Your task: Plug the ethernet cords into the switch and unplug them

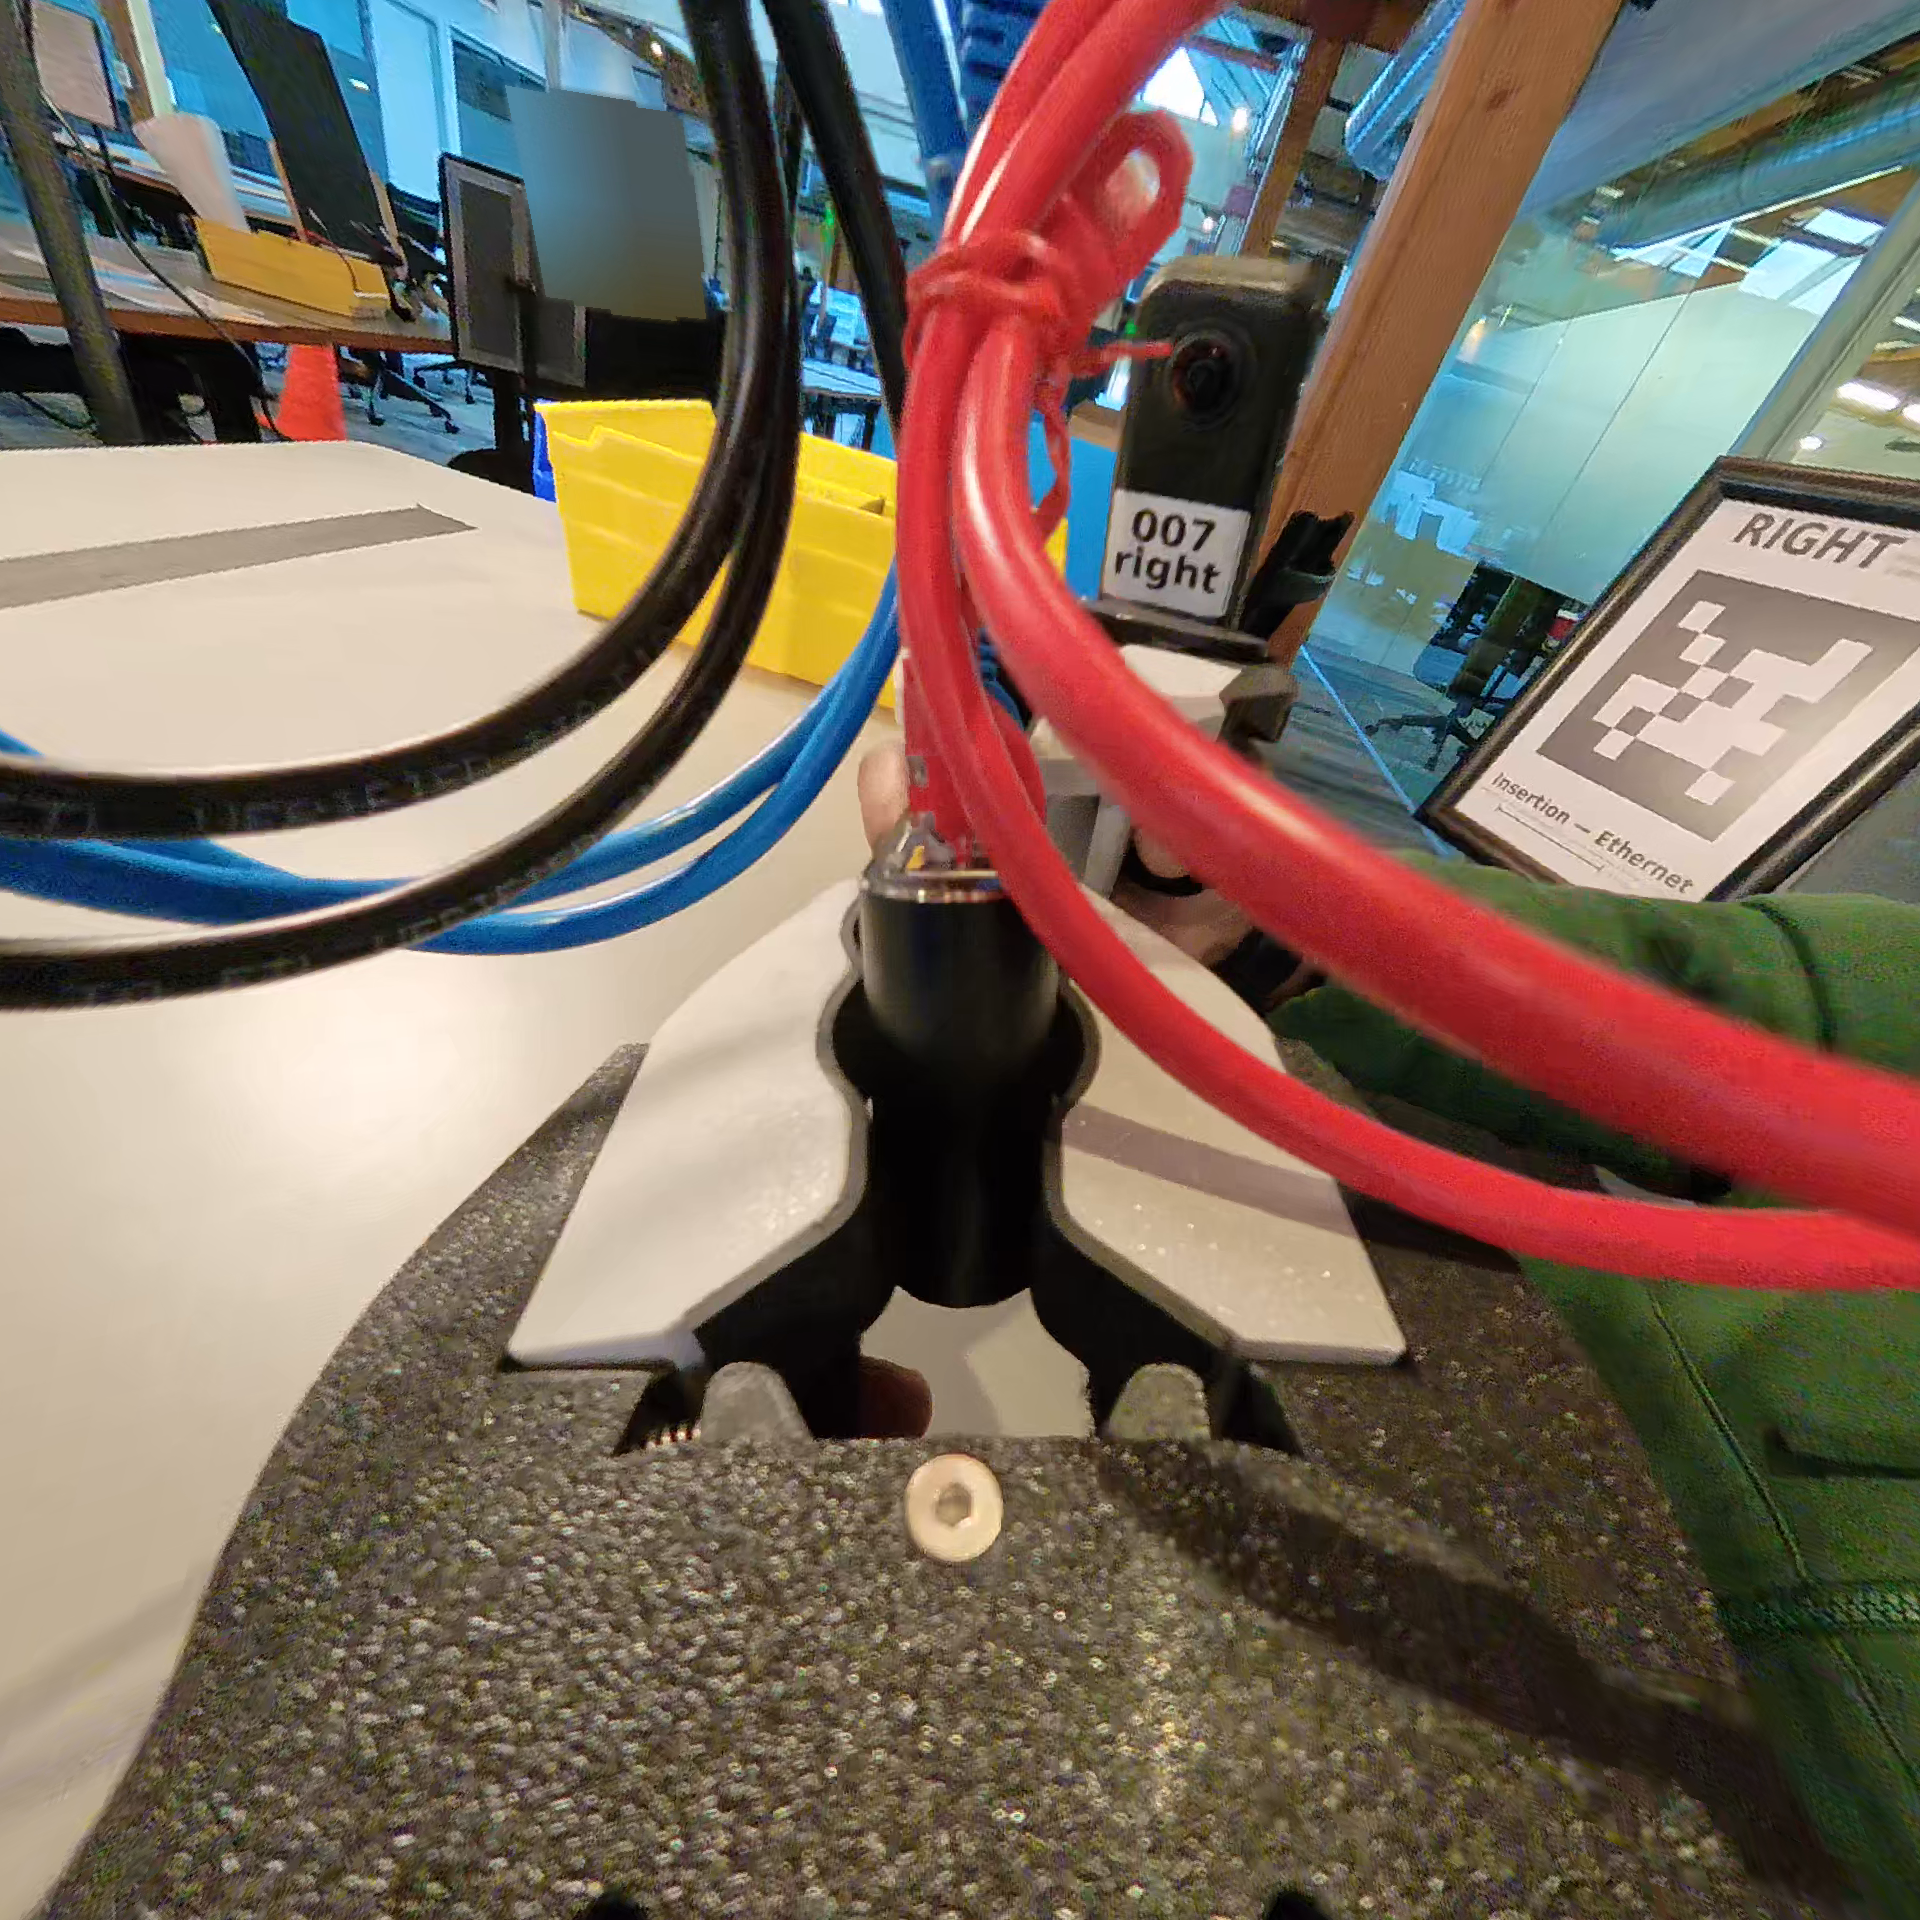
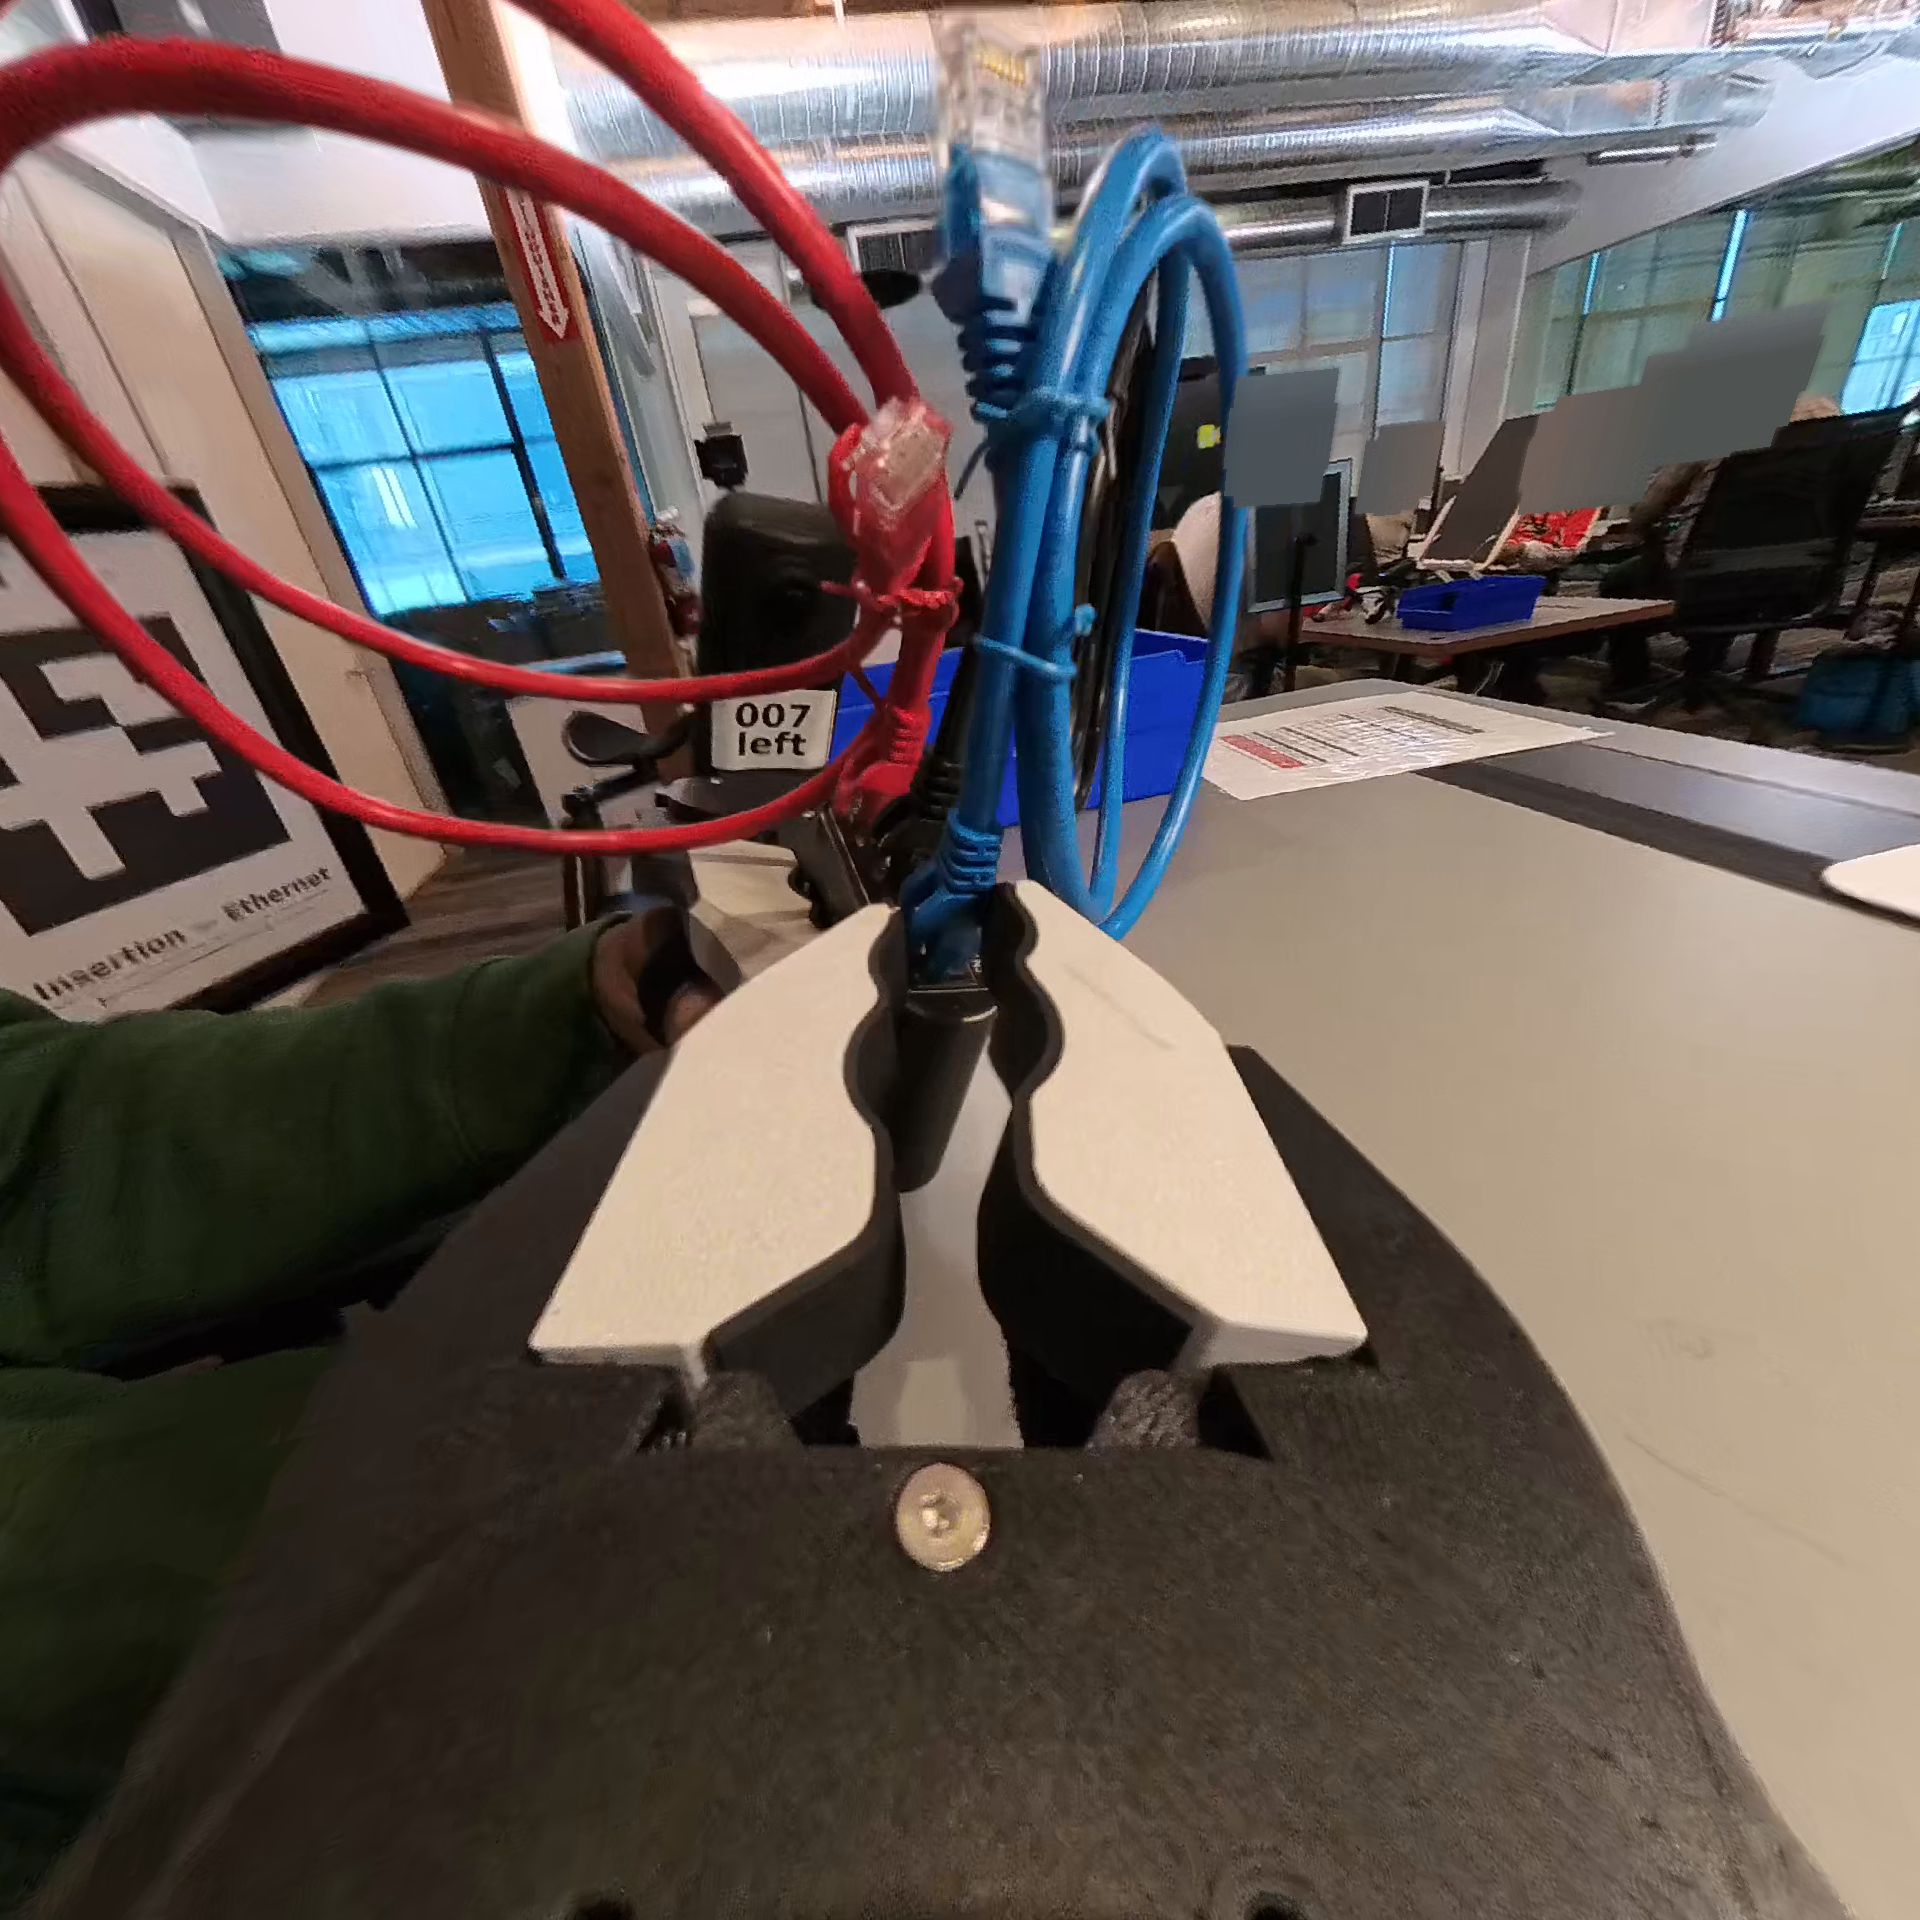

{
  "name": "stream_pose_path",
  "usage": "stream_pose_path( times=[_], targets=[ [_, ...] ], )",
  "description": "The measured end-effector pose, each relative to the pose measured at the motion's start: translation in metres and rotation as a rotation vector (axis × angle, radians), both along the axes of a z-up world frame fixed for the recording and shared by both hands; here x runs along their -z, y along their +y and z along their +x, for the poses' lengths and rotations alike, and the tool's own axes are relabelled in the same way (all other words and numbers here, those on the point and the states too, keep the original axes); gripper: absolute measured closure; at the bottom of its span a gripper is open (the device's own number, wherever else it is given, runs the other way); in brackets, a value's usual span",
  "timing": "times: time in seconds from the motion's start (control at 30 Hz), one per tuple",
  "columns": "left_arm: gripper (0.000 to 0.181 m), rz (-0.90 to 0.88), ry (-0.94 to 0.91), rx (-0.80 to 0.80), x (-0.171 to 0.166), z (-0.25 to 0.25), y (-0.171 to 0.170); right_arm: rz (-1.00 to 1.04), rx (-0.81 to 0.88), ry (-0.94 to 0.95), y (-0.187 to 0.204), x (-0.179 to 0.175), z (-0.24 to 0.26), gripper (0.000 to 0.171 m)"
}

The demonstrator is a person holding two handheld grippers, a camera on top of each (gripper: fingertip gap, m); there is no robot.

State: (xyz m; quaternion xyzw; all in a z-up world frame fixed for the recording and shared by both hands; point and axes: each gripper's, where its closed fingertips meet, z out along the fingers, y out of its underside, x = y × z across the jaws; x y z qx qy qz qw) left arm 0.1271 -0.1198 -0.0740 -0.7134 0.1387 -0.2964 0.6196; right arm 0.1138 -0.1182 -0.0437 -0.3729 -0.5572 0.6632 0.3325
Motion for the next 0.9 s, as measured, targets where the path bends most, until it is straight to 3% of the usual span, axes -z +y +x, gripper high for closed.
stream_pose_path(
  times=[0.23, 0.43, 0.63, 0.9],
  targets=[
    [0.153, -0.044, 0.031, 0.006, 0.007, 0.003, 0.004, 0.207, 0.125, 0.006, 0.005, 0.003, 0.002, 0.156],
    [0.152, -0.029, 0.063, 0.042, 0.007, 0.010, 0.000, 0.027, 0.019, -0.001, 0.000, -0.003, 0.006, 0.158],
    [0.152, 0.028, 0.080, 0.020, 0.001, 0.010, 0.000, 0.084, 0.110, 0.013, 0.000, -0.004, 0.008, 0.157],
    [0.149, 0.061, -0.190, 0.069, -0.017, 0.023, -0.002, -0.122, 0.254, 0.091, -0.002, -0.010, 0.022, 0.157]
  ],
)
